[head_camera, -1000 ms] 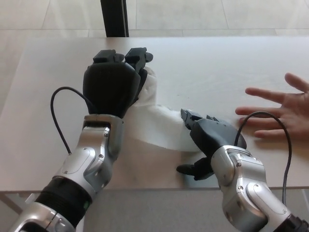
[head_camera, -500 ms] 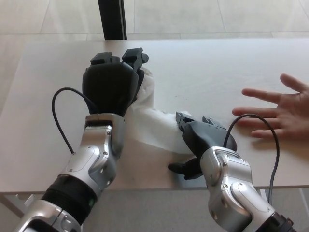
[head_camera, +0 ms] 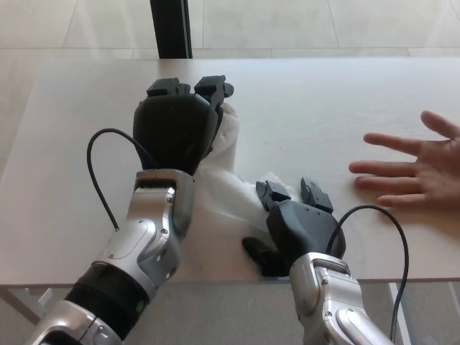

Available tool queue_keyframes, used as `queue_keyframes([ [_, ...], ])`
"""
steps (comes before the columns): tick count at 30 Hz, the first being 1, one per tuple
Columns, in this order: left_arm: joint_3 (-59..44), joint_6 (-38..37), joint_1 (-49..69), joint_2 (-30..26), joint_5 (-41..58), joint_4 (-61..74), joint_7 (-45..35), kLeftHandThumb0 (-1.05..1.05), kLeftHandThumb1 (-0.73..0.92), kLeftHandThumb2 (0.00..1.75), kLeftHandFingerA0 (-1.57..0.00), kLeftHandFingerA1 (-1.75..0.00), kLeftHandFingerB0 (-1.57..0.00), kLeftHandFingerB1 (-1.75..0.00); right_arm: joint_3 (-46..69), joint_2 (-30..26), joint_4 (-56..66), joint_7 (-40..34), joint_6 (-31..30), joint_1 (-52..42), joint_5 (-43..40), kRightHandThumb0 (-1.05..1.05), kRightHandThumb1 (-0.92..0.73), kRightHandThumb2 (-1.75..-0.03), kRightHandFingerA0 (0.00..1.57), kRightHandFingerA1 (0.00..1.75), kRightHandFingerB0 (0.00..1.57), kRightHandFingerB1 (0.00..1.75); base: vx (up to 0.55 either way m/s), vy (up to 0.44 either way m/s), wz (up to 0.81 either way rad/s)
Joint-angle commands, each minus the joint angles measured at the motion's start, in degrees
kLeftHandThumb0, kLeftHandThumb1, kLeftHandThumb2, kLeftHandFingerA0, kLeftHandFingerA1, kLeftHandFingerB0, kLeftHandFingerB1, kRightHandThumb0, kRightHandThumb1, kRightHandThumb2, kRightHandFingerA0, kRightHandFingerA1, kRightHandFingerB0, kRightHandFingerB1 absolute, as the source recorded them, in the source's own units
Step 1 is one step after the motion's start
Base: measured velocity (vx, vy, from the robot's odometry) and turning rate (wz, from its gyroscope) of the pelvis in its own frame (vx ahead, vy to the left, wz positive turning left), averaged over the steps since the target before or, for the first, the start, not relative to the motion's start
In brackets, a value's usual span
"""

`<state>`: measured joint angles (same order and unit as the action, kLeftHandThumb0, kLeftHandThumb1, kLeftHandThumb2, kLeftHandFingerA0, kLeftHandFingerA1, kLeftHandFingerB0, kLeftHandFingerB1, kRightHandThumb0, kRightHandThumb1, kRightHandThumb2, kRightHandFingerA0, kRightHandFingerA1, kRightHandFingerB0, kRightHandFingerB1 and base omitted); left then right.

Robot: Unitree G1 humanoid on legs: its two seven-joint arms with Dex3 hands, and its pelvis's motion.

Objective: A toilet paper roll is kept in the middle of the desk infront of the robot. The robot places its left hand on the top of the toilet paper roll to hold it still and uses its right hand to tear off a piece of toilet paper from it and hands the paper to a person

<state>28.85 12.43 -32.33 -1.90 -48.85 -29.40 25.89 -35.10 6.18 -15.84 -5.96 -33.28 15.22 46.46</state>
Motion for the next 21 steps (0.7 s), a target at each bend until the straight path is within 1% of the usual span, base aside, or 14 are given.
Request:
queue_keyframes([
  [1,3.07,1.31,3.37,0.86,0.15,-1.08,-5.04,-0.15,0.65,0.64,-0.53,-0.49,-0.57,-0.52,-1.59,0.07,-3.79,-3.37,2.52,-2.66,-0.38,-0.6,-0.69,-0.85,0.0,0.12,0.03,0.16,0.0,0.0,0.0],
  [2,3.33,1.33,3.53,0.94,0.22,-0.77,-5.1,-0.15,0.64,0.62,-0.53,-0.46,-0.57,-0.5,-1.45,-0.03,-4.81,-4.68,3.48,-2.48,-0.34,-0.52,-0.78,-0.62,0.0,0.2,0.0,0.3,0.0,0.0,0.0],
  [4,3.72,1.56,3.52,1.05,0.23,-0.53,-5.23,-0.15,0.64,0.62,-0.53,-0.46,-0.57,-0.5,-1.65,-0.62,-5.7,-6.58,5.06,-2.46,0.21,-0.52,-0.78,-0.62,0.0,0.2,0.0,0.3,0.0,0.0,0.0],
  [6,4.31,2.23,3.62,1.19,-0.27,0.0,-5.46,-0.14,0.63,0.61,-0.55,-0.46,-0.58,-0.5,-0.9,-0.53,-6.73,-8.47,6.37,-2.84,-0.39,-0.48,-0.81,-0.64,0.0,0.43,0.05,0.34,0.0,0.0,0.0],
  [7,4.14,2.06,3.69,1.72,0.41,0.19,-5.45,-0.13,0.64,0.62,-0.52,-0.46,-0.57,-0.51,2.14,1.54,-7.86,-11.25,7.03,-3.25,-2.94,-0.36,-0.76,-0.62,0.41,1.33,0.13,0.36,0.0,0.0,0.0],
  [8,3.95,1.93,3.75,2.0,0.97,0.35,-5.67,-0.11,0.63,0.64,-0.51,-0.45,-0.56,-0.5,2.78,1.87,-8.89,-12.11,7.88,-2.98,-3.28,-0.31,-0.72,-0.65,0.63,1.51,0.1,0.38,0.0,0.0,0.0],
  [9,3.91,2.1,3.74,2.28,1.23,0.53,-6.15,-0.11,0.64,0.64,-0.49,-0.45,-0.55,-0.5,3.06,1.77,-10.17,-13.69,9.87,-2.69,-3.1,-0.3,-0.67,-0.66,0.77,1.53,0.1,0.42,0.0,0.0,0.0],
  [10,4.03,2.29,3.76,2.42,1.13,0.75,-6.6,-0.11,0.65,0.64,-0.49,-0.45,-0.54,-0.49,3.05,1.12,-10.62,-13.27,12.26,-2.57,-3.36,-0.35,-0.71,-0.66,0.74,1.5,0.18,0.42,0.0,0.0,0.0],
  [12,4.01,2.26,4.08,3.22,1.55,0.89,-7.01,-0.1,0.64,0.62,-0.49,-0.46,-0.52,-0.49,2.16,-0.04,-11.84,-14.49,14.48,-2.34,-2.12,-0.37,-0.66,-0.63,0.62,1.37,0.1,0.42,0.0,0.0,0.0],
  [15,3.9,2.33,4.3,3.39,1.79,1.2,-7.67,-0.1,0.65,0.61,-0.49,-0.46,-0.51,-0.47,7.34,3.38,-10.19,-17.87,20.69,-5.8,-9.1,-0.4,-0.63,-0.61,0.74,1.29,0.26,0.45,0.0,0.0,0.0],
  [17,4.02,1.71,4.23,3.27,1.53,0.7,-6.86,-0.11,0.63,0.63,-0.5,-0.47,-0.52,-0.49,5.8,3.46,-9.99,-17.71,16.86,-5.29,-5.11,-0.41,-0.68,-0.61,0.76,1.46,0.25,0.5,0.0,0.0,0.0],
  [18,4.06,1.69,4.39,3.13,1.29,0.93,-6.54,-0.11,0.63,0.64,-0.49,-0.48,-0.52,-0.51,6.36,3.8,-10.52,-19.23,18.59,-5.58,-5.56,-0.43,-0.64,-0.63,0.76,1.52,0.28,0.51,0.0,0.0,0.0],
  [20,3.74,0.9,4.48,2.81,1.46,1.25,-5.81,-0.09,0.62,0.65,-0.5,-0.48,-0.54,-0.52,6.87,3.75,-10.24,-18.16,18.5,-5.47,-5.49,-0.46,-0.73,-0.63,0.7,1.31,0.3,0.49,0.0,0.0,0.0],
  [21,3.61,0.74,4.44,2.63,1.43,1.3,-5.55,-0.09,0.61,0.65,-0.51,-0.48,-0.54,-0.52,7.15,3.69,-10.15,-17.91,18.85,-5.48,-5.8,-0.48,-0.76,-0.64,0.7,1.34,0.31,0.44,0.0,0.0,0.0],
])
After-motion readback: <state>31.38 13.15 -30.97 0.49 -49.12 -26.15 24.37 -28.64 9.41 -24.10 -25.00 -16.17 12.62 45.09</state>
